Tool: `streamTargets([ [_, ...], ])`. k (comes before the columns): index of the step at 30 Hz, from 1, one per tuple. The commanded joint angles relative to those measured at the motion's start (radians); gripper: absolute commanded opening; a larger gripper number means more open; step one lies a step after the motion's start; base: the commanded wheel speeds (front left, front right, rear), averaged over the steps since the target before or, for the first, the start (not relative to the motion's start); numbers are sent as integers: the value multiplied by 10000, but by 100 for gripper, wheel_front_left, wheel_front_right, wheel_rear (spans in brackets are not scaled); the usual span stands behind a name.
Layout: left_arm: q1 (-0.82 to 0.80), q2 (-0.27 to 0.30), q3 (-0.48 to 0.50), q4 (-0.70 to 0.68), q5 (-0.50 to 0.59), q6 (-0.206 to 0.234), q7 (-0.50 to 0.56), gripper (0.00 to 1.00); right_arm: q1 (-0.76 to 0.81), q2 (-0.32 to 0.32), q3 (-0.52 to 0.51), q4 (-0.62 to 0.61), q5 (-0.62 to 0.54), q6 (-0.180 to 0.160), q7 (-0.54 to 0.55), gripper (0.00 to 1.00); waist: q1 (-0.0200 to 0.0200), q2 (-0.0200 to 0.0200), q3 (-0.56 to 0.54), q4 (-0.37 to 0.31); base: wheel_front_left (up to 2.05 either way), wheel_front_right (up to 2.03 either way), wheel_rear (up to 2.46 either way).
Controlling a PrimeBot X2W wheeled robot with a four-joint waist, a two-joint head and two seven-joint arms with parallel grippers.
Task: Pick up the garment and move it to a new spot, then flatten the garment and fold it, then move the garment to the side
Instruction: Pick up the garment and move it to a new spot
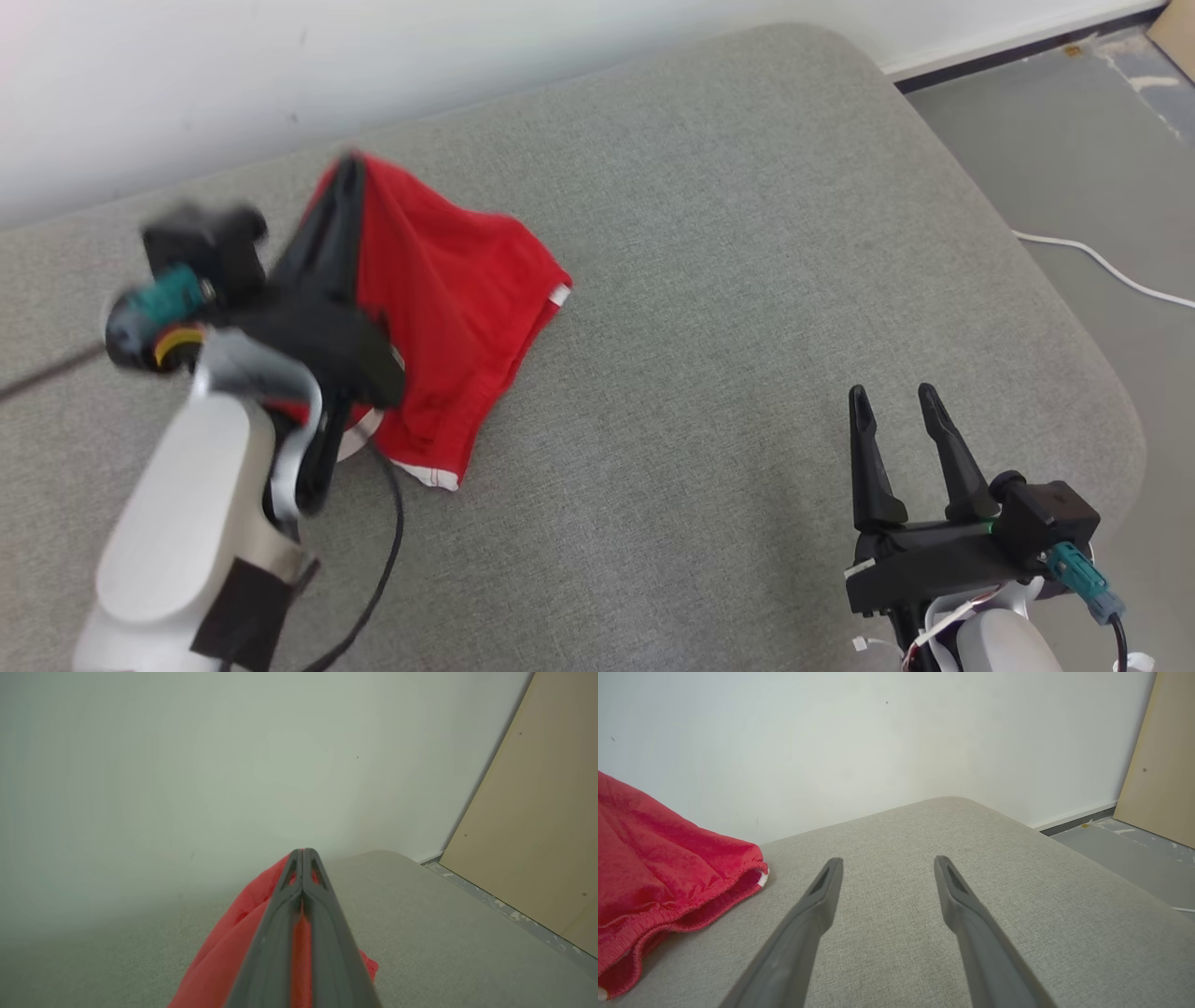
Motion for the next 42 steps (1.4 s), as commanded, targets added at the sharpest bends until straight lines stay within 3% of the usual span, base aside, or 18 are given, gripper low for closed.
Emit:
streamTargets([
  [1,161,-18,27,199,-18,-9,-168,0,-89,17,24,-11,28,-21,-47,100,0,0,90,-50,0,0,0],
  [9,772,-470,-189,2770,-303,-414,-964,0,-224,19,314,-101,-175,-21,-46,100,0,0,149,-43,0,0,0],
  [10,703,-461,-316,2916,-125,-474,-1151,60,-207,19,328,-139,-208,-21,-48,100,0,0,110,4,0,0,0],
  [11,592,-490,-348,3039,-75,-474,-1354,100,-173,17,323,-166,-230,-21,-46,100,0,0,60,61,0,0,0],
  [19,194,-498,102,2475,298,-358,-2804,100,107,20,198,-471,-732,-21,-30,100,0,0,-592,734,0,0,0],
  [27,1761,-320,1275,-16,1771,117,-2850,100,311,14,112,-557,-1039,-21,-30,100,0,0,-1111,1501,0,0,0],
  [32,2870,-299,1926,-587,2228,188,-2850,100,383,16,181,-511,-1214,-21,-30,100,0,0,-1335,1772,0,0,0],
  [42,5042,-562,2913,-1175,2934,-138,-2854,100,690,14,173,-259,-1421,-21,-30,100,0,0,-1895,2292,0,0,0],
])
